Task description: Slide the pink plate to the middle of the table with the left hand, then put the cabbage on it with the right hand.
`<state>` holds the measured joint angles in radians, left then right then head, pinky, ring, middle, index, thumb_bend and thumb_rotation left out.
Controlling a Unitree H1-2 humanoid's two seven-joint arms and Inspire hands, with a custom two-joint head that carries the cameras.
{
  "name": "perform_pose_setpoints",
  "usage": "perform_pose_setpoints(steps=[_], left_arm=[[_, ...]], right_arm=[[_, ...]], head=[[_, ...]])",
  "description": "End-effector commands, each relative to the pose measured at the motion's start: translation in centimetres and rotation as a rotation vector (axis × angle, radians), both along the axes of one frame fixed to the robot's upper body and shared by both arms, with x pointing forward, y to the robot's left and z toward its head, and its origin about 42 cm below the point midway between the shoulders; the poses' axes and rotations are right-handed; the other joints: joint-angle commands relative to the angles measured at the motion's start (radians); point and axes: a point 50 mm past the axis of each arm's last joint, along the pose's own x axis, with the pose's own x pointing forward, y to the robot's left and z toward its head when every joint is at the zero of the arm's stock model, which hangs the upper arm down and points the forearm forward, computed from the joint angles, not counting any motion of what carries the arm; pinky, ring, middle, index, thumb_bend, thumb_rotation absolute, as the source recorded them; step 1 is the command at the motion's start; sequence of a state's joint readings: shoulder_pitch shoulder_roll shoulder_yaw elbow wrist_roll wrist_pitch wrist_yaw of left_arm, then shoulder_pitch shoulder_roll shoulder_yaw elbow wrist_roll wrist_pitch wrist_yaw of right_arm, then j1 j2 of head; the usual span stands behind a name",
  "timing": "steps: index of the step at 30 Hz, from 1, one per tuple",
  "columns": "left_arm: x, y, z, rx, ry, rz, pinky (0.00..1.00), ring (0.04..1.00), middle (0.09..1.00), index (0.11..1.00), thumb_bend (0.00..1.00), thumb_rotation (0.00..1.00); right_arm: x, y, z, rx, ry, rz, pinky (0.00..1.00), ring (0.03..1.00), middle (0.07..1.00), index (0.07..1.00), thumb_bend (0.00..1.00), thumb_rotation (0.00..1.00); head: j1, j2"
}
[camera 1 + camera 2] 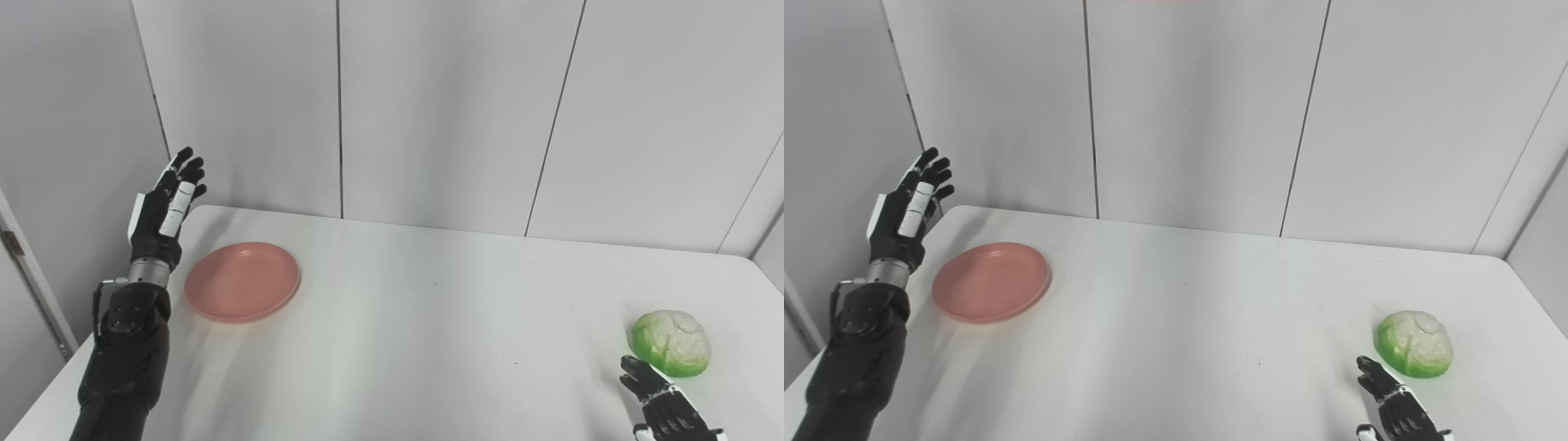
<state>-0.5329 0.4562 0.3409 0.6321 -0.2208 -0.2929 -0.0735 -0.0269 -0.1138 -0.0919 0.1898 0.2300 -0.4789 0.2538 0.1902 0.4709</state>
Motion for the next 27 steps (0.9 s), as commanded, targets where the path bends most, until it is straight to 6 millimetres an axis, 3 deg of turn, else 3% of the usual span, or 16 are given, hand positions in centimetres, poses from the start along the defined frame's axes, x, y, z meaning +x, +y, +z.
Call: perform_pose_setpoints(steps=[1,6,17,27], left_arm=[[1.5,2.0,6.0,0.055,-0.143,-0.001,0.90,0.923,0.912,0.884,0.92,0.78],[1.8,3.3,4.5,0.015,-0.066,0.010,0.88,0.929,0.912,0.880,0.88,0.80],[2.2,4.1,1.1,-0.087,0.006,0.034,0.86,0.939,0.926,0.888,0.96,0.78],[2.4,3.1,-2.0,-0.089,0.131,0.007,0.83,0.924,0.913,0.905,0.92,0.77]], right_arm=[[3.4,0.2,-2.2,0.013,0.146,-0.015,0.87,0.863,0.813,0.730,0.63,0.60],[3.4,0.4,-2.3,0.010,0.141,-0.017,0.86,0.861,0.810,0.727,0.64,0.59],[3.2,0.5,-2.3,0.018,0.138,-0.018,0.87,0.860,0.807,0.717,0.63,0.58],[3.2,0.7,-2.2,0.000,0.133,-0.026,0.87,0.857,0.798,0.711,0.64,0.58]], head=[[0.001,0.002],[-0.003,0.002],[-0.013,0.007],[-0.021,0.010]])
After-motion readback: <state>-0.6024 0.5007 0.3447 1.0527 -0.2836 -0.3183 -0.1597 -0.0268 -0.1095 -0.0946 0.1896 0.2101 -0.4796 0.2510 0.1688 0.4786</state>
